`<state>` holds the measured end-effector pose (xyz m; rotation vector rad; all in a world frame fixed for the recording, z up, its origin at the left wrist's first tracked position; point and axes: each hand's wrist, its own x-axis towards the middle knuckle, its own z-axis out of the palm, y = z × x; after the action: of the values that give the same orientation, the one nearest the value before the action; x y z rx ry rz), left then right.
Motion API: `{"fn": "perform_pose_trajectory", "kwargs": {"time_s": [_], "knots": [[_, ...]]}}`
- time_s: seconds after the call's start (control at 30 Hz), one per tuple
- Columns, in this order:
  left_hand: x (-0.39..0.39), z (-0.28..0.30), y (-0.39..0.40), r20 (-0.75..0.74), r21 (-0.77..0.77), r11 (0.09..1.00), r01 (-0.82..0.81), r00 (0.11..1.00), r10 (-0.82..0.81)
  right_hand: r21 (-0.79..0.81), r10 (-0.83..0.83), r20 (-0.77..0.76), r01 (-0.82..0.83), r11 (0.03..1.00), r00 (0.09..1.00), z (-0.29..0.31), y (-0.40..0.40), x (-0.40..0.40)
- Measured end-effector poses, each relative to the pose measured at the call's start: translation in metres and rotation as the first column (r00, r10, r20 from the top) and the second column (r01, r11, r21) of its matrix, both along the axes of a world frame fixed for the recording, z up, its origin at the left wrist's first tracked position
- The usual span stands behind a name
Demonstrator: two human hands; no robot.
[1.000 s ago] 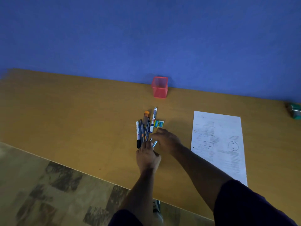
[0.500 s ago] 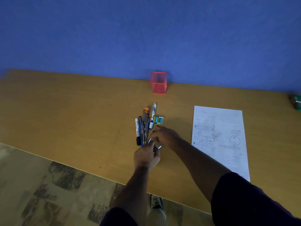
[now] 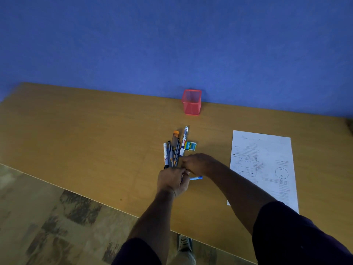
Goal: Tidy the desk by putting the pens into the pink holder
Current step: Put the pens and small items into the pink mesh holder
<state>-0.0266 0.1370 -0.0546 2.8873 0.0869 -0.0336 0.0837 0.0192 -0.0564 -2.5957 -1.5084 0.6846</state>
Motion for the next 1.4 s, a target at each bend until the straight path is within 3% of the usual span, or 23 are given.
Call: {"fn": "perform_pose_trajectory", "kwargs": {"time_s": [0.13,0.23,0.3,0.43,0.53,0.63,0.8,0.97,1.13,1.27,1.4], "knots": [[0.023,0.012,0.011,0.061,-0.004,1.000,-0.028,0.998,0.028,0.067,-0.064,-0.032,0.066,0.996,0.997,-0.007,-0.010,0.006],[0.046,0.026,0.014,0.136,-0.081,0.986,-0.147,0.978,0.157,0.104,-0.094,-0.038,0.097,0.990,0.995,-0.011,-0.021,0.011],[0.065,0.035,0.015,0.152,-0.189,0.951,-0.243,0.950,0.273,0.187,-0.207,-0.072,0.217,0.958,0.976,-0.013,-0.026,0.019],[0.114,0.056,0.015,0.057,-0.491,0.768,-0.412,0.864,0.500,0.432,-0.478,-0.192,0.511,0.743,0.857,0.001,-0.040,0.048],[0.156,0.074,0.014,-0.037,-0.580,0.682,-0.446,0.851,0.525,0.603,-0.594,-0.269,0.614,0.509,0.758,0.025,-0.042,0.074],[0.192,0.090,0.014,-0.081,-0.519,0.755,-0.401,0.902,0.424,0.678,-0.674,-0.333,0.664,0.316,0.660,0.045,-0.041,0.108],[0.234,0.097,0.016,-0.017,-0.394,0.871,-0.294,0.950,0.313,0.716,-0.719,-0.386,0.679,0.162,0.578,0.066,-0.029,0.156],[0.260,0.085,0.020,0.117,-0.335,0.919,-0.208,0.959,0.260,0.704,-0.755,-0.350,0.687,0.178,0.554,0.061,-0.014,0.186],[0.269,0.074,0.018,0.138,-0.333,0.921,-0.201,0.956,0.259,0.638,-0.778,-0.288,0.718,0.279,0.559,0.044,0.003,0.195],[0.270,0.068,0.015,0.144,-0.335,0.923,-0.189,0.958,0.248,0.597,-0.789,-0.287,0.746,0.296,0.543,0.040,0.011,0.197],[0.270,0.065,0.012,0.164,-0.353,0.922,-0.157,0.960,0.226,0.581,-0.776,-0.206,0.713,0.393,0.596,0.040,0.012,0.196]]}}
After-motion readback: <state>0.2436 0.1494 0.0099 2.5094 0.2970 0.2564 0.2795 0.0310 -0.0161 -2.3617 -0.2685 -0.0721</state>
